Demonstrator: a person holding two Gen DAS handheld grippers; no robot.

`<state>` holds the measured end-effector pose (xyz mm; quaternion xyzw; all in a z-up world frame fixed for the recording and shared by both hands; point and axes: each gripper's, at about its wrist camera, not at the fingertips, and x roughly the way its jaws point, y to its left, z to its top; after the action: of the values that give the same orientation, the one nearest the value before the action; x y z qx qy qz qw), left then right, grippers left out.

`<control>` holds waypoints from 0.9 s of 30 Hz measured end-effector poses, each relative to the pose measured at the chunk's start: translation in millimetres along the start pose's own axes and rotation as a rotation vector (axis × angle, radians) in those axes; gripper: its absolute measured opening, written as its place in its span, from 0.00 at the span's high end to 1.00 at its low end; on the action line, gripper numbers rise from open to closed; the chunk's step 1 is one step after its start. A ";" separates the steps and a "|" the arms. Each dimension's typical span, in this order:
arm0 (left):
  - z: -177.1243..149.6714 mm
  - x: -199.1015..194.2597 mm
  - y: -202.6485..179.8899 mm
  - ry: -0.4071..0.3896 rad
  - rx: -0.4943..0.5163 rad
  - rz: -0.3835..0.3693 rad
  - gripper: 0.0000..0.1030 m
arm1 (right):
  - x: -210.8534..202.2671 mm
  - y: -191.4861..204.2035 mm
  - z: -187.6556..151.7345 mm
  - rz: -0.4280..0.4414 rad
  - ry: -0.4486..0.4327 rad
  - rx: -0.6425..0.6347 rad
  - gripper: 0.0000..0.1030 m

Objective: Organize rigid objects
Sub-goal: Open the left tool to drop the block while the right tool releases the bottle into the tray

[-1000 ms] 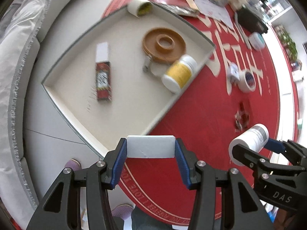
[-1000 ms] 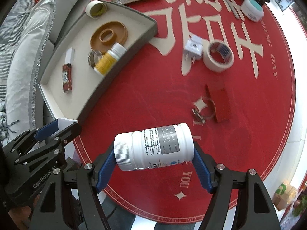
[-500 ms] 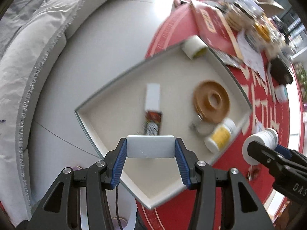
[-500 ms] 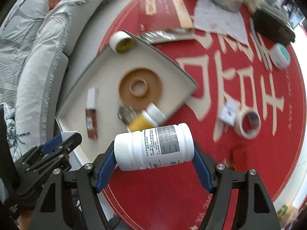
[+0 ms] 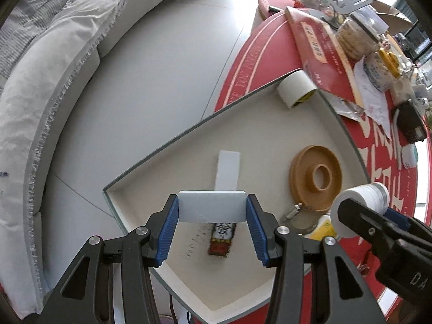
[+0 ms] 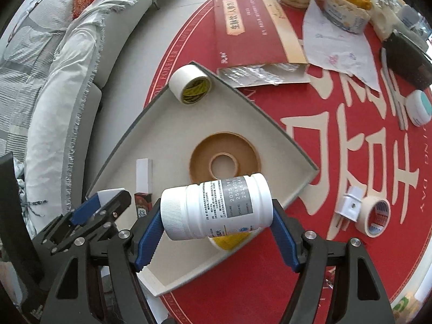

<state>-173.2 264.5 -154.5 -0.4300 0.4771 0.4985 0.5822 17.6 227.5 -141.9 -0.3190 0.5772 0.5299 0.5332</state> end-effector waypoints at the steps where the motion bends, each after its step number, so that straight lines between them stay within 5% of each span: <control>1: -0.7 1.3 2.3 0.004 -0.004 0.004 0.48 | 3.7 4.3 1.3 0.001 0.004 -0.008 0.28; 9: -6.3 16.6 11.9 0.044 -0.038 0.025 0.48 | 27.6 22.9 3.0 -0.006 0.040 -0.044 0.27; 13: -9.6 21.0 12.3 0.052 -0.033 0.043 0.22 | 33.2 25.0 0.9 0.003 0.059 -0.059 0.27; 15: -11.1 22.2 13.6 0.058 -0.043 0.040 0.19 | 33.1 22.4 -1.5 0.000 0.061 -0.053 0.14; 18: -15.1 26.0 15.4 0.087 -0.053 0.015 0.01 | 25.6 14.3 -6.7 -0.011 0.046 -0.037 0.01; 27: -35.4 16.5 0.8 0.098 0.008 0.018 0.00 | 4.9 -22.1 -35.2 -0.006 0.044 0.048 0.01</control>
<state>-177.7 232.9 -177.0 -0.4474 0.5110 0.4801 0.5552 27.3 189.8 -157.2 -0.3194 0.6003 0.5073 0.5294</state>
